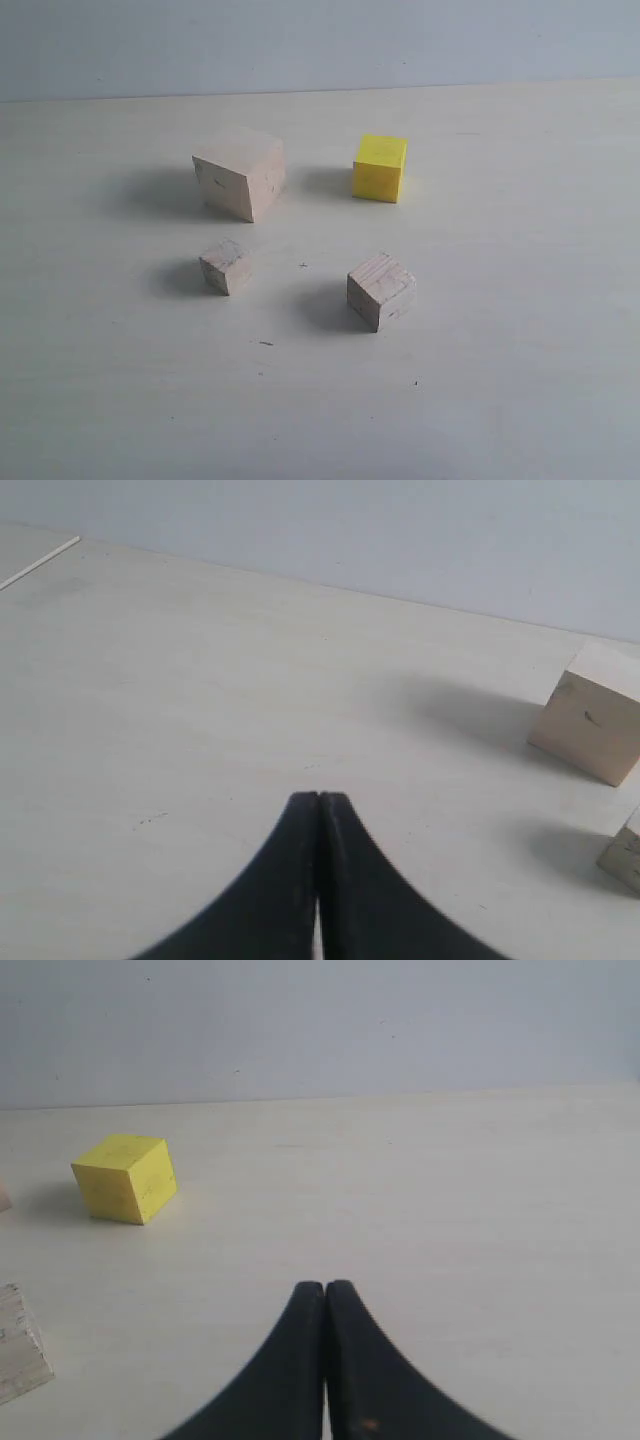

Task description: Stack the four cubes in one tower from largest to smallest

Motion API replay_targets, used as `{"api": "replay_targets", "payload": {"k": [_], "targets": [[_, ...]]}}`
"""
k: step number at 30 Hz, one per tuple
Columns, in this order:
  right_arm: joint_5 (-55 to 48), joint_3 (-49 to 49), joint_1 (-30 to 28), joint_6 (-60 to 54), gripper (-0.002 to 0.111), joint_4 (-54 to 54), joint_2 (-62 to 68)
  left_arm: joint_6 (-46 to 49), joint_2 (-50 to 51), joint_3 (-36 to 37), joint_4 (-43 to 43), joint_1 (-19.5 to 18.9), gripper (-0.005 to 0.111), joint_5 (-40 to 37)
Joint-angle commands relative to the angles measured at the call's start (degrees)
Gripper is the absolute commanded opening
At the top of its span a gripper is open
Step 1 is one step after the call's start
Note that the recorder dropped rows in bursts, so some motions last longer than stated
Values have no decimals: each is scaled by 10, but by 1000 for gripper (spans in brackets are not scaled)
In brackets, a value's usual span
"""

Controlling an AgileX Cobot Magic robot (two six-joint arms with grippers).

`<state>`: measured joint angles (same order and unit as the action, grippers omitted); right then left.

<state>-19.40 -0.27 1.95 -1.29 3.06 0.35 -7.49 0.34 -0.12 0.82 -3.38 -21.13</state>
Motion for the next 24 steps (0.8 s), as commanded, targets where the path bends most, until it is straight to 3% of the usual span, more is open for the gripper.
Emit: {"api": "replay_targets", "payload": {"k": [1, 24], "targets": [[3, 3, 1, 0, 0, -2, -4, -1, -3, 1, -1, 0, 0, 3], [3, 3, 1, 0, 0, 0, -4, 14, -3, 1, -3, 0, 0, 7]]}}
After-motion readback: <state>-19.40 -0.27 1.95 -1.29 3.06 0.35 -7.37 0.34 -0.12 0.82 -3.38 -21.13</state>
